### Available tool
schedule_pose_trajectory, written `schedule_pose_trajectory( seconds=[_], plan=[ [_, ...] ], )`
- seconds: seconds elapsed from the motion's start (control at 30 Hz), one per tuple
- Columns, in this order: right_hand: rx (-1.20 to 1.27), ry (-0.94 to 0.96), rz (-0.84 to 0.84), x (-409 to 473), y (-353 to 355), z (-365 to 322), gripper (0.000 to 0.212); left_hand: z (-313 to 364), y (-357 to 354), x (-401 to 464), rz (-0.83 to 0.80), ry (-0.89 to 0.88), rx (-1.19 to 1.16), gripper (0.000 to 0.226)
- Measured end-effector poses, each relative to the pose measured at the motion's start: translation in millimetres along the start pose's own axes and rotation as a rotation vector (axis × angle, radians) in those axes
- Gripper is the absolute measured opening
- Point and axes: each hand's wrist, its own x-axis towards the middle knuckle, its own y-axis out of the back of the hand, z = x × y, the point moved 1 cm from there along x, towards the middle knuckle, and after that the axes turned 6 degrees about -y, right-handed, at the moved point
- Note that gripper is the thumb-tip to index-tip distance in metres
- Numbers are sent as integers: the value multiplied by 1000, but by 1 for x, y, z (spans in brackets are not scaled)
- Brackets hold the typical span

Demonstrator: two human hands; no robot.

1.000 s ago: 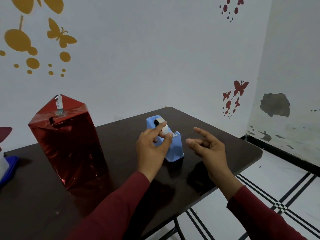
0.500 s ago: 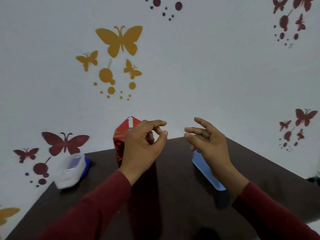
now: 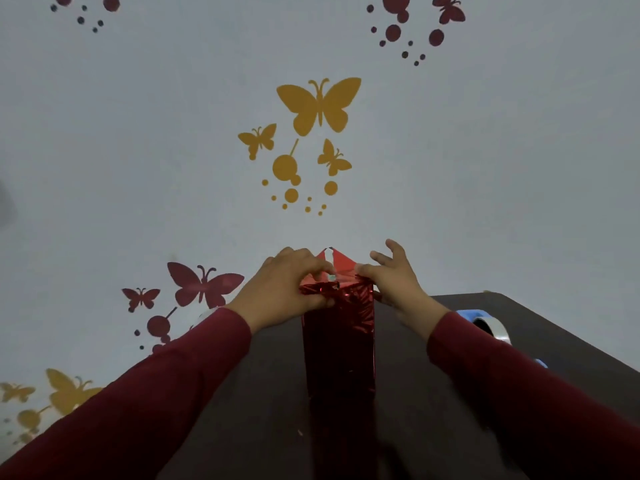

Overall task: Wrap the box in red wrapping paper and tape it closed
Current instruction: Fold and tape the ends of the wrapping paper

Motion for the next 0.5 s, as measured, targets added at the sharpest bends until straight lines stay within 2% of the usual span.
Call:
schedule_pose_trajectory(
  seconds=[0.07,0.1,0.3,0.43,0.5],
  plan=[
    [64,-40,-4,2,-3,0,89,1,-2,11,73,39,-182,23],
    [91,-56,0,3,-4,0,88,2,-1,16,110,80,-275,17],
    [132,-105,12,6,-4,1,85,-10,-8,41,159,306,-561,21],
    [96,-102,13,7,-4,1,80,-19,-25,48,202,429,-625,21],
    [70,-104,-16,6,-4,2,86,-21,-31,47,227,496,-701,21]
  ],
)
